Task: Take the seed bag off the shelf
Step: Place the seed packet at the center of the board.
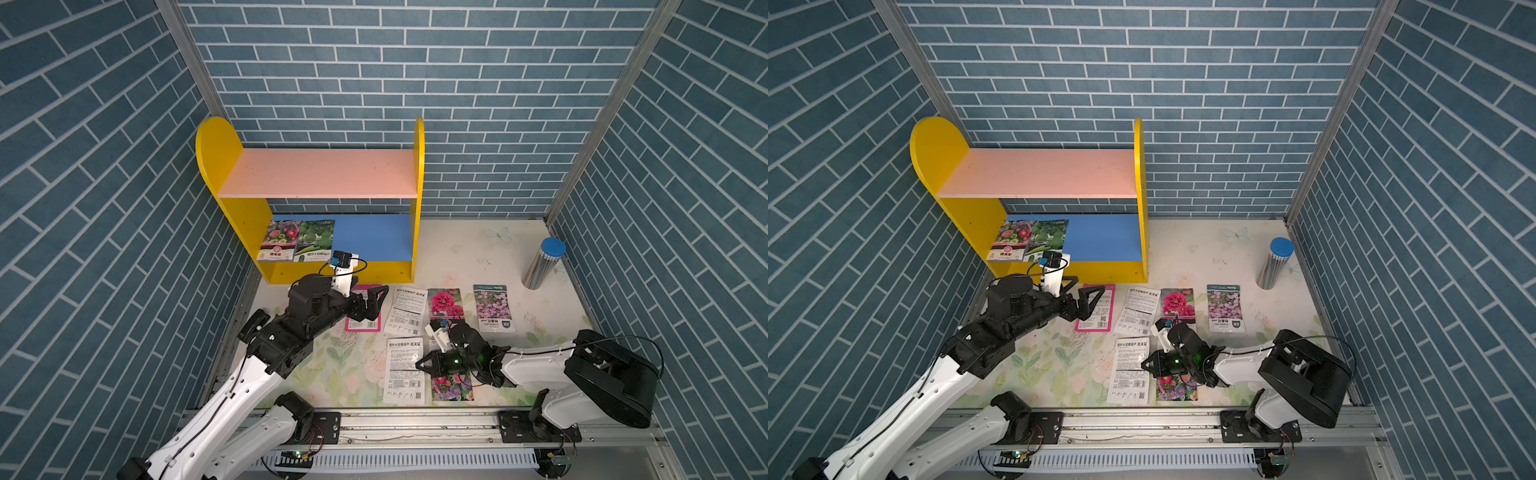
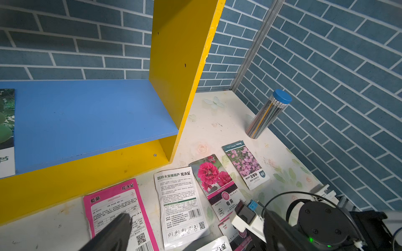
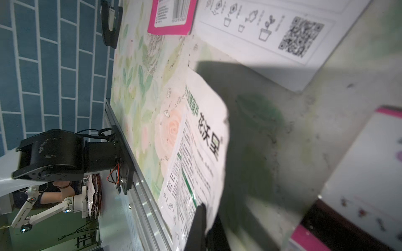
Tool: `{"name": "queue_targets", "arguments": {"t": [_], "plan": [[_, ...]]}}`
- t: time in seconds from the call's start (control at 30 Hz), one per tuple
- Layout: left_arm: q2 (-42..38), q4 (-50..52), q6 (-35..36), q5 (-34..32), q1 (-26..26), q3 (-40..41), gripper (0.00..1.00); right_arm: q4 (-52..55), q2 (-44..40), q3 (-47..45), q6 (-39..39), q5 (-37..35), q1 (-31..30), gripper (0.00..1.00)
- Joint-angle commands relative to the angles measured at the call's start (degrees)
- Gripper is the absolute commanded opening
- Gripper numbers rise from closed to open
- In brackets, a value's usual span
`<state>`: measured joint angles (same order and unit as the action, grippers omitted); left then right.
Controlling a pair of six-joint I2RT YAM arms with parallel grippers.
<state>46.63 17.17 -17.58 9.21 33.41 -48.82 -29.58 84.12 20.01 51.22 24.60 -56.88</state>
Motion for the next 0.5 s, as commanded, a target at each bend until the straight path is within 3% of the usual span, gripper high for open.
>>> {"name": "queue_targets", "arguments": {"t": [0.0, 0.2, 0.27, 0.37, 0.47], "plan": [[0.2, -1.3, -0.2, -0.1, 0.2, 0.6, 0.99, 2.9, 1.4, 1.8, -0.9, -1.9, -0.2, 0.0], [0.3, -1.6, -0.3, 0.0, 0.2, 1.1, 0.99, 6.0, 1.4, 2.6, -1.5, -5.1, -0.3, 0.0], [0.4, -1.6, -0.4, 0.0, 0.2, 1.1, 0.99, 7.2, 0.9, 2.6, -1.6, -6.2, -0.3, 0.1], [0.3, -1.4, -0.5, -0.4, 0.2, 0.9, 0.99, 9.5, -0.6, 2.6, -2.1, -8.0, -0.2, 0.15], [0.4, -0.8, -0.5, -1.2, 0.2, 0.5, 0.99, 11.8, -2.4, 2.7, -2.9, -8.8, -0.3, 0.27]]}}
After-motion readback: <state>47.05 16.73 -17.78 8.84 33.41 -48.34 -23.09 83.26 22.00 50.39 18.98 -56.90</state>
